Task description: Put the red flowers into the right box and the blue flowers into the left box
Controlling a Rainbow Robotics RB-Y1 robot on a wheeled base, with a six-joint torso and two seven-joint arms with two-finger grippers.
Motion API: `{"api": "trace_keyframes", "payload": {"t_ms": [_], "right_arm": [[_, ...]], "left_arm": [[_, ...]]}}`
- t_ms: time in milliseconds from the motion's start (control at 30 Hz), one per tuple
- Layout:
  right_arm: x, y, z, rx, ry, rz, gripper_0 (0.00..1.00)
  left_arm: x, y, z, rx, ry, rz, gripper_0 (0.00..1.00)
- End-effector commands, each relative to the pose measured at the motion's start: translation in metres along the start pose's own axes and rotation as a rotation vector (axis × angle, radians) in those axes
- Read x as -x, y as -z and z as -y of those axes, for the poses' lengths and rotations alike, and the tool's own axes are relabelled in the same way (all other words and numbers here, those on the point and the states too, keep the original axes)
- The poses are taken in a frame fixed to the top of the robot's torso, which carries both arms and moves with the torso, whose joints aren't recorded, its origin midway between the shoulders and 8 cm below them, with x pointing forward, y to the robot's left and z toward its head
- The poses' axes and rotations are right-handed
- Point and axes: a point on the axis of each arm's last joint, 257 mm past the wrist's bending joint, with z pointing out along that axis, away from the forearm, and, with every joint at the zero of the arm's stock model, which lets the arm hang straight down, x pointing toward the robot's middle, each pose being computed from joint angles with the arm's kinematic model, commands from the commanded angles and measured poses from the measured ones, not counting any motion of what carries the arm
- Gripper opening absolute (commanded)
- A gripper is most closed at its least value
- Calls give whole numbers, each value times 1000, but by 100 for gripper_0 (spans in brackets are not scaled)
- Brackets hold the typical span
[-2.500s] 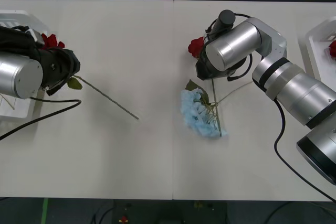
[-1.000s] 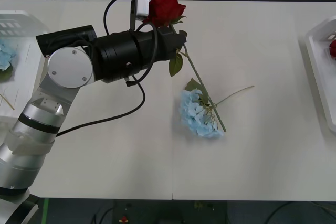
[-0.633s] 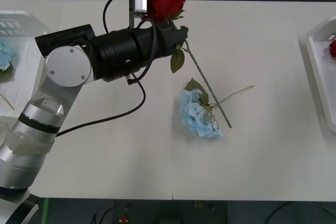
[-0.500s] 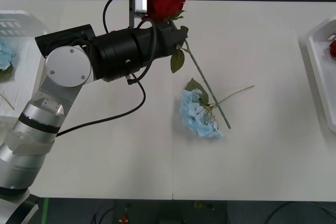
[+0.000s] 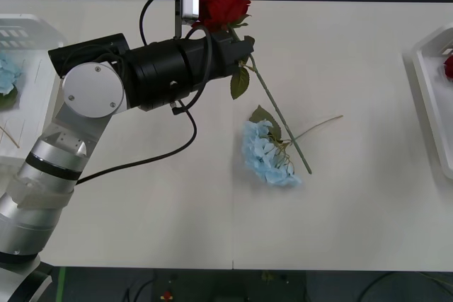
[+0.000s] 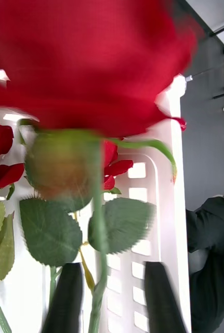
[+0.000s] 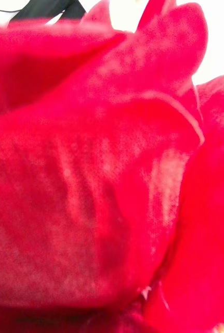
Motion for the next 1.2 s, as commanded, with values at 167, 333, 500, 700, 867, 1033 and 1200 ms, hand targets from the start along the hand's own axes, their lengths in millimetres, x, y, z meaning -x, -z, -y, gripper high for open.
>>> {"api": "trace_keyframes", "payload": {"t_ms": [167,333,500,700,867,1033,1200], "right_arm": [[-2,2,27,-15,-94,-9,68],[19,16,46,18,-130,-43,74],[61,50,40,168,-130,-60,80],[114,108,-16,415,-3,-10,87],[129,173,-96,726,78,9,92],[124,238,-155,1003,104,32,98],[106,286,-181,1194,94,36,98]], "left_arm": [[11,-11,30,-56,-73,16,0],[11,-11,30,-56,-73,17,0],[11,-11,30,-56,-71,17,0],[11,-11,31,-60,-68,18,0],[12,-11,31,-60,-66,17,0],[14,-10,30,-58,-66,22,0],[14,-10,30,-58,-65,21,0]]}}
